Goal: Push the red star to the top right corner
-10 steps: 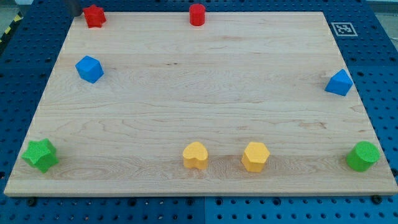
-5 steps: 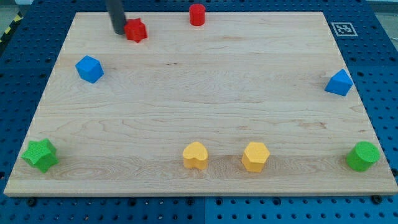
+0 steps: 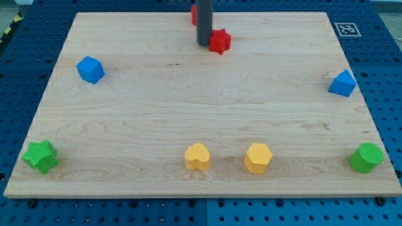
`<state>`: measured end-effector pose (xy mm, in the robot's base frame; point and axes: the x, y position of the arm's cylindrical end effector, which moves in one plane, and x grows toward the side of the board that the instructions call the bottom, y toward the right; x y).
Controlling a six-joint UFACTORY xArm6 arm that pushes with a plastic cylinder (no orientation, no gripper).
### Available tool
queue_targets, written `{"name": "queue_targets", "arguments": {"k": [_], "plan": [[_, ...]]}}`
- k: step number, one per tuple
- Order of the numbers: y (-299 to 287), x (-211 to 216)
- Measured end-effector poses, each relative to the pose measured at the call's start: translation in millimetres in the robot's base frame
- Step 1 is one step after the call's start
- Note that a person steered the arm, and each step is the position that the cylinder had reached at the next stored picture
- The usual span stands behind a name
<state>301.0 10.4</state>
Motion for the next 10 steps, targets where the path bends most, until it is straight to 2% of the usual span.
{"name": "queue_targets", "arguments": {"k": [2, 4, 6, 10], "plan": [[0, 1], [0, 26], [6, 21], [117, -6]]}}
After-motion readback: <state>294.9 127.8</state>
